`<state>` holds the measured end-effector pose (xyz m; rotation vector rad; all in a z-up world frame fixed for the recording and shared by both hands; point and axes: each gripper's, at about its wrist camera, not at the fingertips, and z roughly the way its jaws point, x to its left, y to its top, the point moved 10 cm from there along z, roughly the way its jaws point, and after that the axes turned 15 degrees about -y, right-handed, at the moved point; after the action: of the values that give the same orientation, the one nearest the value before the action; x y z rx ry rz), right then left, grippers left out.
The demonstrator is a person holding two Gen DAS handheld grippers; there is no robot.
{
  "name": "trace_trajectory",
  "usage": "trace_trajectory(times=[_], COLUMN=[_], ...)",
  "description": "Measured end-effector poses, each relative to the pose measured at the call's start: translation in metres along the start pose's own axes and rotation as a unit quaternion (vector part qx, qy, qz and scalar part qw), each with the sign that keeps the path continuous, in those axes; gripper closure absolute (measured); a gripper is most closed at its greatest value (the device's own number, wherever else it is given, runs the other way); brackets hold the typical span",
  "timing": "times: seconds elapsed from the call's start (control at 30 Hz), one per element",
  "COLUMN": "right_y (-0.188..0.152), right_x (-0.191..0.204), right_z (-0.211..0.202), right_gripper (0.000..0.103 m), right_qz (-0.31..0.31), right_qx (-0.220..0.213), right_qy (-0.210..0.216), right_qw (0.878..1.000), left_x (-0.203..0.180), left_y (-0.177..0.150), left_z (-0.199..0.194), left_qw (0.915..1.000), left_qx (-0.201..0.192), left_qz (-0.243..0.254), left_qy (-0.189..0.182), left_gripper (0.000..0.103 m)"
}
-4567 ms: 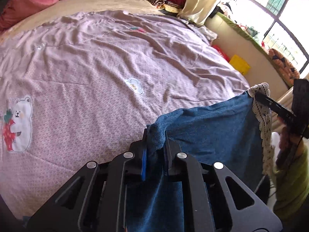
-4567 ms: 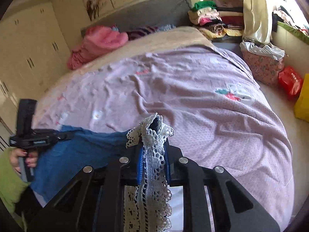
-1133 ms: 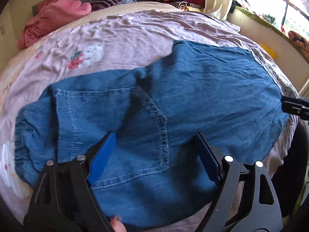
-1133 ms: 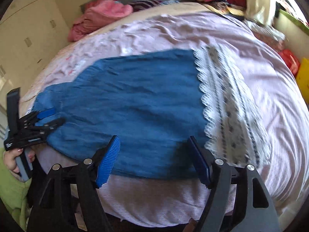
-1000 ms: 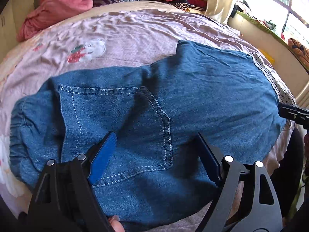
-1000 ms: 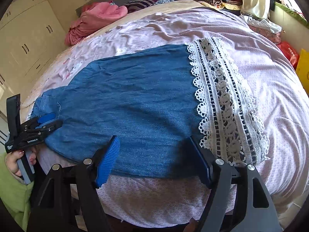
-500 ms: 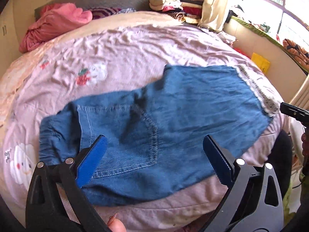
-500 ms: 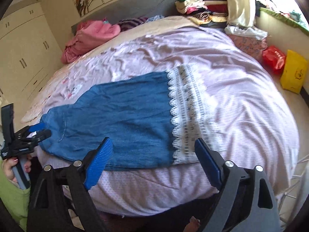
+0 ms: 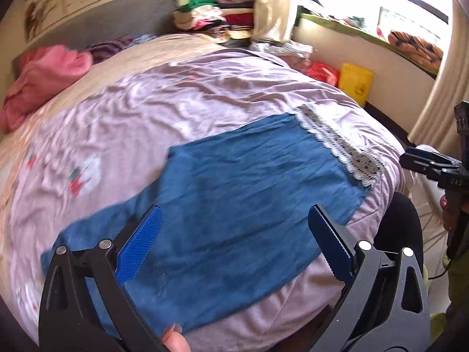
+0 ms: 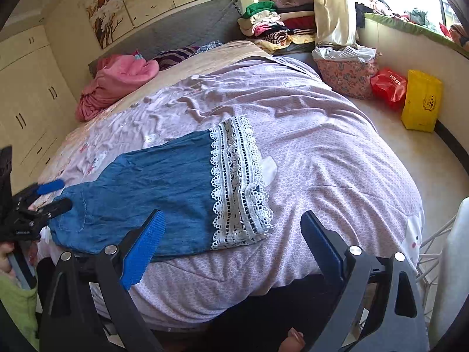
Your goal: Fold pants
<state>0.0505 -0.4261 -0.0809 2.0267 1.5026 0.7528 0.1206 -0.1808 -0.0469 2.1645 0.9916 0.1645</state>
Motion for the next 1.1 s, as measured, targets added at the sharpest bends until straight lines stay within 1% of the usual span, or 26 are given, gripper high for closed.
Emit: trace_trajectory(times=[0.1,0.2,0.33,0.47,0.6,0.67,0.7,0.77,0.8,0.83,0.87,0.9,0.93,1.03,1.07,1.1], right_y=[-0.001,-0.001,0.001,0.0,-0.001,-0.004,-0.006,-0.008,-0.008,-0.007,-0.007,-0.008,-0.007,-0.007,-0.007,-0.006], right_x=[-0.001,0.0,0.003,0.009,0.014,0.013,0.012,0.009,0.009,0.009,0.009,0.01,0.011,0.009,0.008,0.007], right_z=[0.007,0.015,0.032,0.049,0.061,0.072,0.075,0.082,0.083,0.083,0.084,0.083,0.082,0.083,0.083,0.084], right_gripper=[0.01,0.01,0.01,0.01,0.011,0.011,0.015,0.02,0.028,0.033,0.043,0.045,0.046,0.051,0.052,0.056], right_qz=[0.0,-0.001,-0.002,-0.007,-0.009,-0.003,0.0,0.015,0.017,0.018,0.019,0.02,0.021,0.026,0.031,0.036], right_qx=[0.005,0.01,0.02,0.033,0.04,0.052,0.057,0.063,0.063,0.061,0.062,0.064,0.063,0.063,0.064,0.064], right_qy=[0.007,0.012,0.025,0.037,0.05,0.054,0.058,0.065,0.07,0.073,0.078,0.086,0.091,0.102,0.106,0.11], right_qw=[1.0,1.0,0.999,0.999,0.998,0.997,0.997,0.996,0.995,0.995,0.995,0.994,0.994,0.992,0.992,0.991], left_x=[-0.012,-0.021,-0.03,-0.029,-0.033,-0.035,-0.037,-0.041,-0.043,-0.046,-0.048,-0.049,-0.05,-0.055,-0.057,-0.059], left_y=[0.02,0.042,0.068,0.081,0.092,0.097,0.1,0.108,0.113,0.116,0.118,0.12,0.122,0.122,0.121,0.12], left_z=[0.021,0.046,0.078,0.116,0.151,0.165,0.172,0.182,0.189,0.194,0.197,0.204,0.21,0.223,0.228,0.23], left_qw=[0.9995,0.9986,0.9969,0.995,0.9918,0.9901,0.9891,0.9873,0.986,0.984,0.9823,0.98,0.9783,0.9711,0.9671,0.9651], left_qx=[0.011,0.02,0.029,0.053,0.069,0.078,0.081,0.081,0.081,0.082,0.083,0.089,0.094,0.111,0.119,0.122], left_qz=[0.027,0.034,0.044,0.043,0.06,0.069,0.075,0.084,0.083,0.08,0.078,0.075,0.077,0.087,0.093,0.097], left_qy=[-0.011,-0.037,-0.057,-0.074,-0.089,-0.094,-0.098,-0.109,-0.119,-0.136,-0.149,-0.161,-0.168,-0.193,-0.204,-0.21], left_gripper=[0.01,0.01,0.01,0.01,0.01,0.01,0.011,0.017,0.022,0.028,0.029,0.034,0.038,0.042,0.042,0.044])
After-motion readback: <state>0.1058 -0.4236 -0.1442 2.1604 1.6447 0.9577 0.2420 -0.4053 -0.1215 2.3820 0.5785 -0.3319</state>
